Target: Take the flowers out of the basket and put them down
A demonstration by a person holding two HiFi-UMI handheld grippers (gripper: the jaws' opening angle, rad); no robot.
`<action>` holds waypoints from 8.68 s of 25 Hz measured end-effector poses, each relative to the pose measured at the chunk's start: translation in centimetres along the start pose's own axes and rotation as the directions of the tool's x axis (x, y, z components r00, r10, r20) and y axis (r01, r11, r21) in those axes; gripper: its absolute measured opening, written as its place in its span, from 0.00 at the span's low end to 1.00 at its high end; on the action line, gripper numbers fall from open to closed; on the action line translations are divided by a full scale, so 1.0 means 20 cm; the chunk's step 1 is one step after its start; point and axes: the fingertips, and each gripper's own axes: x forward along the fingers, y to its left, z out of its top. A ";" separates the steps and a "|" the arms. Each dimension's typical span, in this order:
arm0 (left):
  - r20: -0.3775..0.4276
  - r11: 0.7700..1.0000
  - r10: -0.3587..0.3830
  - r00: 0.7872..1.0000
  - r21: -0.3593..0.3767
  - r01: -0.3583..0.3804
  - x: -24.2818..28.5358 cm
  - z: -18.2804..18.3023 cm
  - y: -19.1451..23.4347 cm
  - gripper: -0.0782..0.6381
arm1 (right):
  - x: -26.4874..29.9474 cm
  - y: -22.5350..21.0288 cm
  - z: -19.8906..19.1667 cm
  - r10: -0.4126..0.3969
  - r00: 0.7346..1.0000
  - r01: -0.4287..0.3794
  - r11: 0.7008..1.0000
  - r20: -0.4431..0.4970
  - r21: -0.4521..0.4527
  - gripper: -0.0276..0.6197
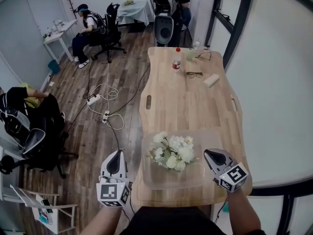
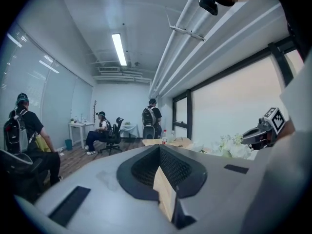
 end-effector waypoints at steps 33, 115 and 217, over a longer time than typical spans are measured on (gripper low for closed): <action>-0.033 0.973 0.229 0.973 -0.002 -0.229 -0.21 -0.01 0.29 0.12 | 0.75 0.41 -0.42 0.455 0.865 -0.492 0.853 -0.212 -0.175 0.51; 0.091 0.993 -0.104 0.990 0.062 0.099 0.12 0.33 -0.34 0.12 | 0.15 0.02 0.44 0.145 0.986 -0.127 0.973 0.084 -0.192 0.44; -0.044 0.712 -0.689 0.724 0.150 0.686 0.53 0.06 -1.84 0.12 | -1.21 -0.61 -0.70 -0.670 0.741 0.664 0.724 -0.038 0.187 0.44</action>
